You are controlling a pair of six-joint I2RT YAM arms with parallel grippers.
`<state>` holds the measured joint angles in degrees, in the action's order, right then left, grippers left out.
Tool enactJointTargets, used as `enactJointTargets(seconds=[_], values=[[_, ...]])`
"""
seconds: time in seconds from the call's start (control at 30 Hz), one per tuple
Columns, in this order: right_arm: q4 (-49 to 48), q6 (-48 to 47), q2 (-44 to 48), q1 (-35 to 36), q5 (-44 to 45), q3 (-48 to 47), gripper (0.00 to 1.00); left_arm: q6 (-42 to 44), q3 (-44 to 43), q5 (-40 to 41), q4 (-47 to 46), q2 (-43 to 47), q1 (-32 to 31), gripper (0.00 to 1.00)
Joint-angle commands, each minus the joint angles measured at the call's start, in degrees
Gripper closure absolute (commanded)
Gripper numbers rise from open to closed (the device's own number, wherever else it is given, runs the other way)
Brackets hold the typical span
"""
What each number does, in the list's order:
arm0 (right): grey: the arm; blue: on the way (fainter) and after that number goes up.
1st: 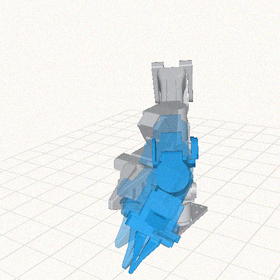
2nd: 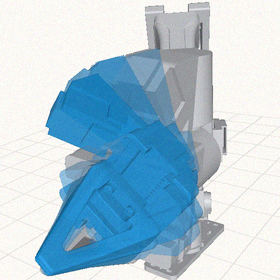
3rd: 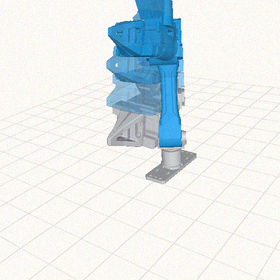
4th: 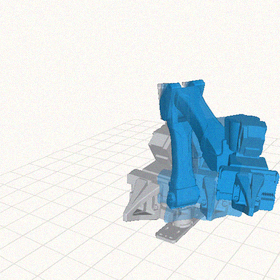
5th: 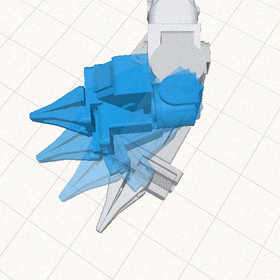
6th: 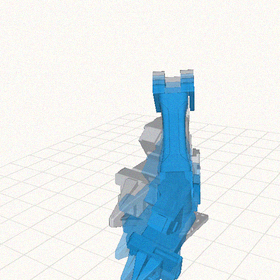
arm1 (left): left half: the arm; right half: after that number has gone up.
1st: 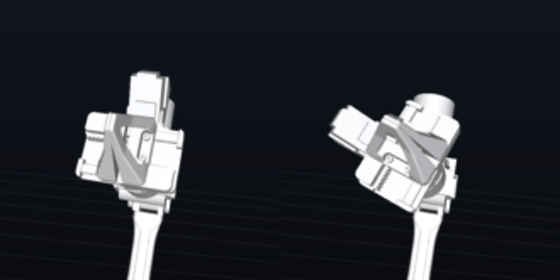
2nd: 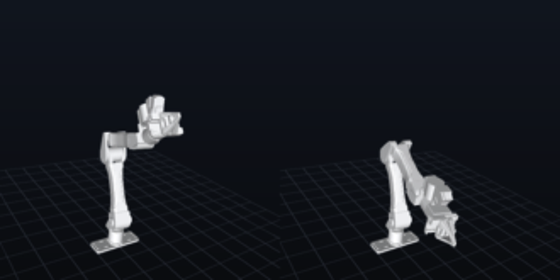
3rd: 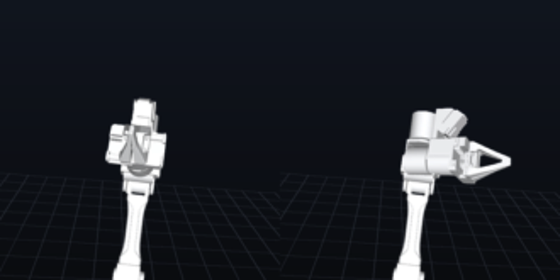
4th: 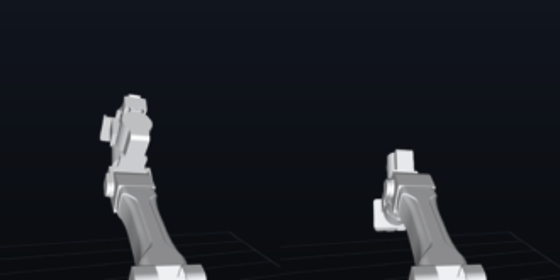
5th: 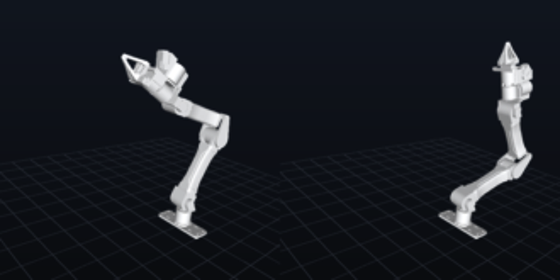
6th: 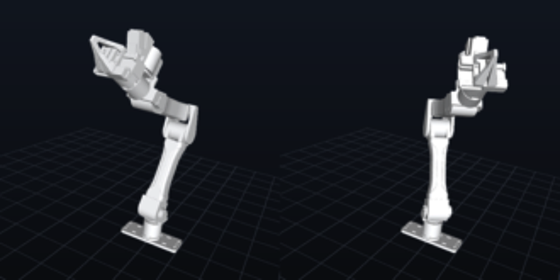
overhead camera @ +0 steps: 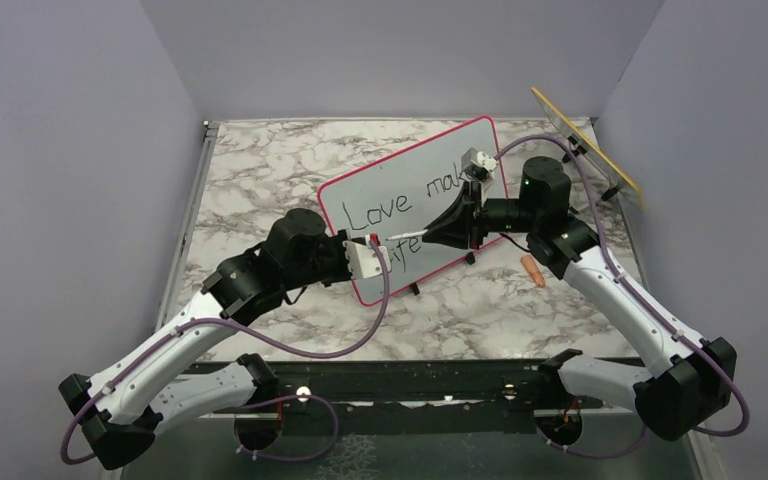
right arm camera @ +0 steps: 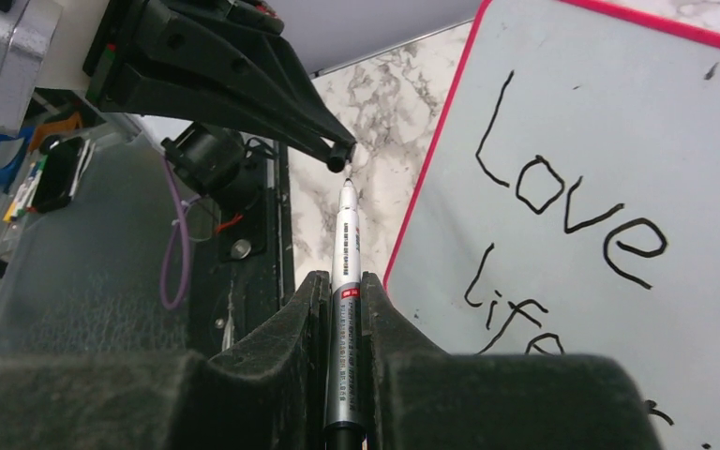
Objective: Write a sentence on the whiteboard
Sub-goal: Close the whiteboard marker.
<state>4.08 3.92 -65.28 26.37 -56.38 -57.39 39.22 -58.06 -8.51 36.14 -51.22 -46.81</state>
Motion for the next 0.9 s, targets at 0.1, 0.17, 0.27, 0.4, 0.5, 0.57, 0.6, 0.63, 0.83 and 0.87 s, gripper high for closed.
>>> enactJointTargets(seconds=[0.1,0.17,0.27,0.4,0.5,0.57,0.6,0.63,0.83,0.87], values=[[1.4,-1.7,-2.4,1.9,-4.5,-2.4,0.99,2.3,-2.8,4.2,0.2,-3.0,-2.5,1.0],[1.8,-2.0,-2.7,2.2,-4.4,-2.5,0.99,2.4,-3.1,4.3,0.3,-3.3,-2.8,1.0],[1.7,-2.2,-3.0,2.4,-3.7,-2.3,0.99,2.4,-3.6,3.9,0.2,-3.4,-3.2,1.0],[2.1,-2.4,-3.4,2.6,-3.5,-2.5,0.99,2.5,-3.7,3.8,0.3,-3.4,-3.5,1.0],[2.0,-2.4,-3.5,2.9,-3.4,-2.3,0.99,2.4,-3.8,3.2,0.2,-3.5,-3.5,1.0],[1.9,-2.4,-3.5,2.9,-3.3,-2.1,0.99,2.4,-4.0,2.8,0.2,-3.6,-3.6,1.0],[1.7,-2.2,-3.4,2.9,-3.1,-2.1,0.99,2.5,-4.0,2.7,0.2,-3.6,-3.6,1.0],[1.6,-2.1,-3.3,2.9,-2.9,-2.1,0.99,2.6,-4.1,2.5,0.2,-3.5,-3.6,1.0],[1.5,-2.1,-3.2,3.0,-2.8,-2.0,0.99,2.8,-4.2,1.6,0.2,-3.8,-3.8,1.0],[1.3,-2.1,-3.1,3.0,-2.6,-1.9,0.99,2.9,-4.2,1.4,0.2,-3.9,-3.9,1.0]])
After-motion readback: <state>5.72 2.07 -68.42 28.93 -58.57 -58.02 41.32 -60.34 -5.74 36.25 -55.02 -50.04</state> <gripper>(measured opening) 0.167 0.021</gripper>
